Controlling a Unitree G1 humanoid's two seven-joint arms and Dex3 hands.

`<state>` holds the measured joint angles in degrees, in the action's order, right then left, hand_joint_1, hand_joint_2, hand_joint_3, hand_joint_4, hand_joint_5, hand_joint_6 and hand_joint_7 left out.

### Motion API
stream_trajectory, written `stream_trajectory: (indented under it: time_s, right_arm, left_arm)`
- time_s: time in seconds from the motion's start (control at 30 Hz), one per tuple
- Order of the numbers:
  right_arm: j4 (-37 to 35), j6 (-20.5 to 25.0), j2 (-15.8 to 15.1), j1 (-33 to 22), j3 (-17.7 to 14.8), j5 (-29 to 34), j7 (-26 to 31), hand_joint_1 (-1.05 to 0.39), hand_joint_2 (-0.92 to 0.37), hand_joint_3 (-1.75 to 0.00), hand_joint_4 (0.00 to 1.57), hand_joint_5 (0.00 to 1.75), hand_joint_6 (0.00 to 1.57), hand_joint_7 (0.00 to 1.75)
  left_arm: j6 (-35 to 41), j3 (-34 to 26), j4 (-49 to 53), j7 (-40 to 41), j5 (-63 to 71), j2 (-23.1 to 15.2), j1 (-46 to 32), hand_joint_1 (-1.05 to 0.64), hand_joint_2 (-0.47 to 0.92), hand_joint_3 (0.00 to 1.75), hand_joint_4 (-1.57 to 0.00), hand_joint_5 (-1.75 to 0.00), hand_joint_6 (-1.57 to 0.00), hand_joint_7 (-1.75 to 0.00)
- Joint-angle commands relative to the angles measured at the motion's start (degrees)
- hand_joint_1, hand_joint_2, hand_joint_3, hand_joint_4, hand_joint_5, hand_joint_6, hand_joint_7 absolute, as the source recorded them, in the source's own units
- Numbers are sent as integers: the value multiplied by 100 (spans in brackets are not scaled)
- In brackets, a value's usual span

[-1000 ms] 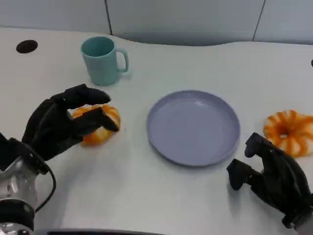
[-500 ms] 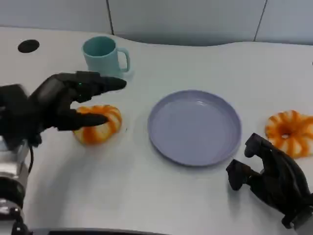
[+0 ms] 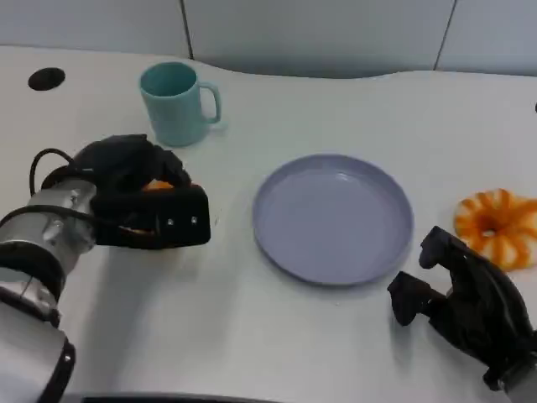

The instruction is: Grasp the bread from the table and place it into the plate.

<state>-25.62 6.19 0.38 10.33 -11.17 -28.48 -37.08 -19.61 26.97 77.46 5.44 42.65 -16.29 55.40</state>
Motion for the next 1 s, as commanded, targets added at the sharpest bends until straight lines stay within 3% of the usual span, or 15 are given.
stream_trajectory:
  time_s: [0.03,0.43,0.5,0.57,0.6,0.63,0.67,0.7,0.73,0.77,0.83,0.9,0.93,0.97,1.0]
  right_arm:
    - [129,-6,-35,-119,-45,-45,-4,-45,-84,0,91,175,67,175]
    - [443,62,-26,-316,14,-41,13,-44,-85,0,92,175,68,175]
    - [586,143,-29,-414,41,-94,-51,-42,-86,-1,90,175,67,175]
    - [677,172,-20,-471,61,-104,-66,-42,-87,-1,90,175,66,175]
    - [725,194,-13,-496,68,-108,-52,-42,-87,-1,89,175,66,175]
    - [761,214,-9,-513,72,-112,-41,-42,-87,-1,89,175,66,175]
    - [787,233,-6,-525,73,-115,-32,-42,-87,-1,89,175,66,175]
    - [830,225,-3,-550,80,-112,-45,-42,-87,-1,89,175,66,175]
    - [872,227,-1,-573,80,-122,-56,-42,-87,-1,89,175,66,175]
    - [903,230,2,-591,80,-129,-62,-42,-87,-1,89,175,66,175]
    - [936,242,3,-607,80,-140,-59,-42,-87,-1,89,175,66,175]
    - [1014,271,5,-649,88,-166,-43,-42,-87,-1,89,175,66,175]
    - [1068,290,8,-678,93,-184,-33,-42,-87,-1,89,175,66,175]
    - [1114,297,12,-704,98,-200,-33,-42,-87,-1,89,175,66,175]
    - [1154,313,16,-725,100,-213,-27,-42,-87,-1,89,175,66,175]
  left_arm:
    - [401,260,105,26,184,43,152,-105,92,28,0,0,-2,0]
    - [688,279,170,80,77,79,2,-105,92,31,0,0,-3,-1]
    - [715,145,192,147,-59,134,-116,-104,92,18,-31,-11,-36,-6]
    - [769,107,199,208,-100,165,-153,-103,92,13,-44,-15,-49,-8]
    - [797,93,200,269,-113,183,-163,-100,92,9,-44,-45,-58,-12]
    - [816,86,201,315,-123,196,-170,-97,92,5,-31,-107,-59,-37]
    - [826,80,202,345,-127,204,-175,-96,92,3,-25,-131,-51,-63]
    - [865,74,206,385,-130,231,-176,-95,92,2,-22,-143,-45,-79]
    - [893,70,209,428,-129,260,-181,-90,91,1,-30,-159,-39,-116]
    - [913,67,212,459,-128,281,-184,-84,91,1,-42,-168,-32,-150]
    - [926,65,214,486,-126,296,-188,-81,90,0,-49,-173,-29,-170]
    - [947,133,216,529,-55,311,-185,-81,90,0,-51,-174,-28,-173]
    - [962,186,217,561,-2,321,-183,-77,91,2,-58,-174,-39,-143]
    - [957,240,217,627,52,323,-189,-76,92,3,-60,-175,-44,-131]
    - [945,266,217,666,77,322,-195,-74,92,5,-68,-175,-43,-154]
